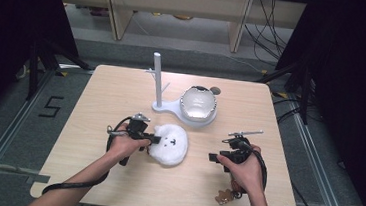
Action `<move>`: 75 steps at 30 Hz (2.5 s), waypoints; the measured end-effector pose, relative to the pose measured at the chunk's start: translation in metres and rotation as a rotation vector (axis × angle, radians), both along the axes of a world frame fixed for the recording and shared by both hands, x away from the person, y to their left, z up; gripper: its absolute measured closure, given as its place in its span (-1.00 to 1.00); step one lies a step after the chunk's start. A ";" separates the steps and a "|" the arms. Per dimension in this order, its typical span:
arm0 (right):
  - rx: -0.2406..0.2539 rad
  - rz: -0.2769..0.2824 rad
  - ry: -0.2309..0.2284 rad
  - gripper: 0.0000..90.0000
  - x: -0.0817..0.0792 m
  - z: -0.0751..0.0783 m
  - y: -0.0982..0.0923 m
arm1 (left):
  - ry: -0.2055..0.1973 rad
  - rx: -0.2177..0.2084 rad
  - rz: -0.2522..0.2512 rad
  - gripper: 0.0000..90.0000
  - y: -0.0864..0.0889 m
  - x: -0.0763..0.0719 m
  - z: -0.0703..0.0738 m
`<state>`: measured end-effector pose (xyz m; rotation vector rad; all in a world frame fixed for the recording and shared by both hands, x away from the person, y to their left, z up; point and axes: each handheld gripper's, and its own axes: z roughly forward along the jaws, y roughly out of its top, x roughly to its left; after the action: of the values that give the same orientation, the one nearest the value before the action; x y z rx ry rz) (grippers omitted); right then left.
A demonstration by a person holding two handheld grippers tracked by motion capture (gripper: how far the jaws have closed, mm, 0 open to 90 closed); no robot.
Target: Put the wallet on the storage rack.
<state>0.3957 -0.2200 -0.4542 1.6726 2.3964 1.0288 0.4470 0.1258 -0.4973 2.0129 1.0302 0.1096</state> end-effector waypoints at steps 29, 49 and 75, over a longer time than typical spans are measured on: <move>0.264 0.071 -0.197 -0.08 0.011 0.016 0.029 | -0.346 -0.104 -0.227 0.81 -0.019 -0.040 0.056; 0.276 0.162 -0.196 0.71 0.013 0.022 0.034 | -0.353 -0.120 -0.251 0.75 -0.026 -0.041 0.055; 0.276 0.116 -0.440 0.78 0.022 0.066 0.027 | -0.441 -0.073 -0.027 0.05 0.056 -0.069 0.057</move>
<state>0.4176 -0.1930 -0.3883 1.2064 2.1538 1.6128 0.3779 0.1816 -0.4399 1.8243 0.7143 0.4722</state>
